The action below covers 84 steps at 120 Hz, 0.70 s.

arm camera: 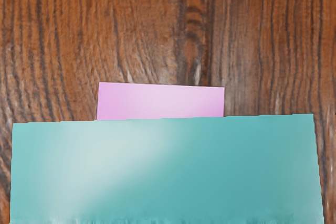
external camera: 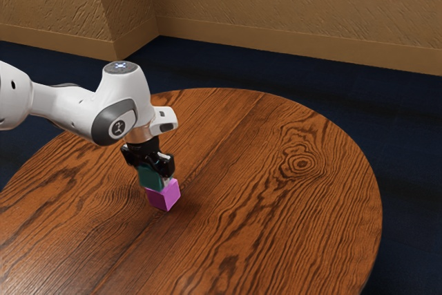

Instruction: Pick up the blue block with one arm, and put the blue block on the pink block with one arm

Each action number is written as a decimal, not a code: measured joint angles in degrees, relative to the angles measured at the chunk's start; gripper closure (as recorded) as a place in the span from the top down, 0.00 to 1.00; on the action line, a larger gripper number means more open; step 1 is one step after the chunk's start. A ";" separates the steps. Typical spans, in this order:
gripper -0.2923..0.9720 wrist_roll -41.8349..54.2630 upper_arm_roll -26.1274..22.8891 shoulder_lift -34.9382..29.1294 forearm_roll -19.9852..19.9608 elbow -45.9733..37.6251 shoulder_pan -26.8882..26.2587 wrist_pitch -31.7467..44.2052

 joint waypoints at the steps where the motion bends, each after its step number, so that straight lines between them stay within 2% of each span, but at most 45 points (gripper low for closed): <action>1: 0.53 0.05 0.00 0.00 -0.06 0.00 0.00 0.00; 11: 0.61 0.66 0.00 -0.02 -0.61 0.02 -0.05 -0.05; 26: 0.68 1.45 0.00 -0.75 -0.91 0.02 -0.10 -0.10; 67: 0.75 3.02 0.08 -7.43 -0.48 1.10 -0.06 -0.93; 79: 0.76 1.52 -0.03 -8.87 -0.73 9.11 -1.40 -6.05; 84: 0.76 -0.53 0.18 -9.34 -2.02 13.81 -3.07 -9.56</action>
